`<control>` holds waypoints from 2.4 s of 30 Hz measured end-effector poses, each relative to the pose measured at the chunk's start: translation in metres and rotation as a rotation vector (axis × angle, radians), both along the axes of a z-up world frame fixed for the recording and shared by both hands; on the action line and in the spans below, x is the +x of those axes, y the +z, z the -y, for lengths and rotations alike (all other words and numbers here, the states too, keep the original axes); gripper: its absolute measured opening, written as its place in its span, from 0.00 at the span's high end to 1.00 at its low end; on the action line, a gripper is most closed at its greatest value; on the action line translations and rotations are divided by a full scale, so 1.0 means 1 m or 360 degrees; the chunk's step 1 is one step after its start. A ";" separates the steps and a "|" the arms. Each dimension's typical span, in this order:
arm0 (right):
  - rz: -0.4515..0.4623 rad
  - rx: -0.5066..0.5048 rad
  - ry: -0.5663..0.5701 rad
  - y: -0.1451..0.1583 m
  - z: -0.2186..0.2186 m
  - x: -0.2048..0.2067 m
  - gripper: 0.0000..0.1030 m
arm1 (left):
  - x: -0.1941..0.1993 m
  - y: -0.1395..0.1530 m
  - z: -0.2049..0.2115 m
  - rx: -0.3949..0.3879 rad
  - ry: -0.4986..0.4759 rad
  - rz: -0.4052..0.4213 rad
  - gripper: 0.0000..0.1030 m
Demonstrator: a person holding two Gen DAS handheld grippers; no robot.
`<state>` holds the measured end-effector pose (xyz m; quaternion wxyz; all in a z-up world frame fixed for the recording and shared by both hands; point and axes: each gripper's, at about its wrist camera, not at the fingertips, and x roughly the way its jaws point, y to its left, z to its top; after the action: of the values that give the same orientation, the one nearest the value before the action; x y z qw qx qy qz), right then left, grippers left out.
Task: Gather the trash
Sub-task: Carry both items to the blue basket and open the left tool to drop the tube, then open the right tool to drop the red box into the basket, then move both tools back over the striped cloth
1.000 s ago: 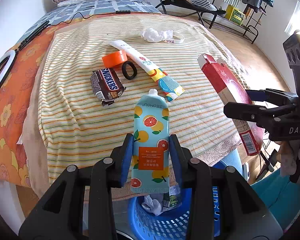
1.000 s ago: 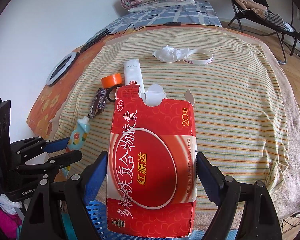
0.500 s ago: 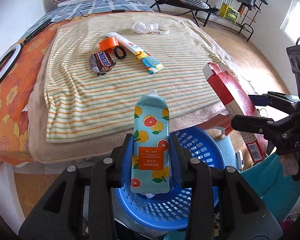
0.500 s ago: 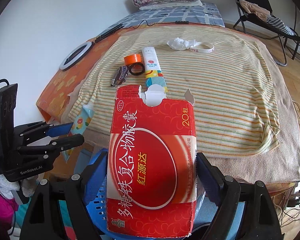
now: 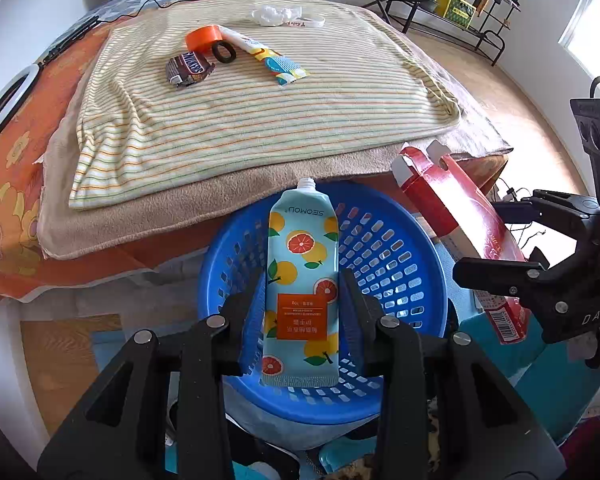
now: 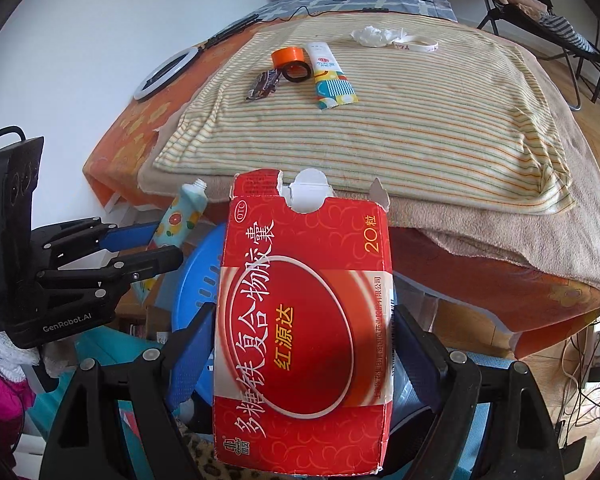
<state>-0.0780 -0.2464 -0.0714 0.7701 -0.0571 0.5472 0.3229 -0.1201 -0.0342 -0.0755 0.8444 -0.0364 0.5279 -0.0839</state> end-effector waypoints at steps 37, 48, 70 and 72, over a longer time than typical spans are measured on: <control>-0.0078 -0.0167 0.0081 -0.049 -0.016 -0.013 0.14 | -0.002 -0.055 -0.004 0.0016 0.0046 -0.0203 0.65; -0.0077 -0.0174 0.0075 -0.049 -0.014 -0.012 0.14 | -0.002 -0.052 -0.009 0.0006 0.0063 -0.0203 0.65; 0.0112 -0.0143 0.0039 -0.003 -0.019 0.021 0.14 | 0.040 0.005 -0.017 -0.0011 0.0092 -0.0023 0.50; 0.0115 -0.0123 0.0036 0.001 -0.021 0.029 0.14 | 0.049 0.012 -0.021 -0.0004 0.0102 0.0000 0.50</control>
<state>-0.0486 -0.2259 -0.0700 0.7830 -0.1045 0.5303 0.3080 -0.0708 -0.0128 -0.0636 0.8465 -0.0545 0.5264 -0.0574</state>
